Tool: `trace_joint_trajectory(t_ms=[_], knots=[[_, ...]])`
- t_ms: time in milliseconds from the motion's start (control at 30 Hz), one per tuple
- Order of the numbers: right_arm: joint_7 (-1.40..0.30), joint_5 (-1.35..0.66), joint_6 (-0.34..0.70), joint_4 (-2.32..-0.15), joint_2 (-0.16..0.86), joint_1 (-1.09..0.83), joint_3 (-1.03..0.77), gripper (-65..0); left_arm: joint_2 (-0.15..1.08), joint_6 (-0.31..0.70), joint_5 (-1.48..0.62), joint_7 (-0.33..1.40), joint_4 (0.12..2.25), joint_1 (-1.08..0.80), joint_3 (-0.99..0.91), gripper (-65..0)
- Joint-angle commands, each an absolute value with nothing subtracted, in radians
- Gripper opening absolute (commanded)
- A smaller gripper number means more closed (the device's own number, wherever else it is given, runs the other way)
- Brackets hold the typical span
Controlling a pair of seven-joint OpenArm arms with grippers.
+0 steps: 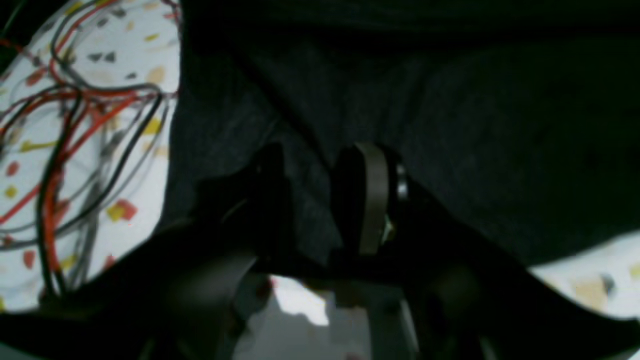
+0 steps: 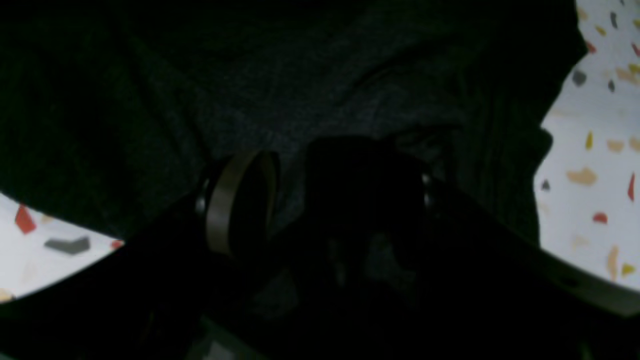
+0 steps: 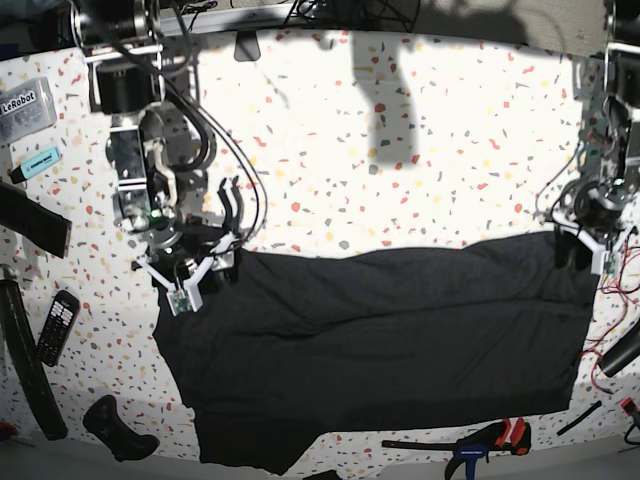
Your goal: Fold the T-shirt properly
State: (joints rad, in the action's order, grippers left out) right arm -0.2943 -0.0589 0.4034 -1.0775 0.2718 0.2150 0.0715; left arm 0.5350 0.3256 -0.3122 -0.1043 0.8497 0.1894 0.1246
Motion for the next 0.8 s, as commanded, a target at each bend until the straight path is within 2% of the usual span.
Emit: trace_joint_trajectory(t_ms=[0,167,500,767], knots=[[-0.372,-0.036,0.411,-1.090,0.281,0.197,0.071,-27.7,0.560,0.325,-0.315,-0.120,0.882,0.186,0.118,-43.3],[-0.386,-0.036,0.411,-1.186,0.295,0.095,0.071,-27.7,0.563,0.275,-0.315,-0.120,0.940,0.111,0.117,-43.3],[-0.425,-0.037,0.403,-1.341,0.370,-0.112,0.056,-27.7,0.563,0.246,-0.315,-0.117,0.951,0.019,0.102,-43.3],[-0.438,-0.085,0.403,-1.457,0.377,-0.276,-0.038,-27.7,0.563,0.247,-0.316,-0.104,1.111,-0.174,-0.049,-43.3]])
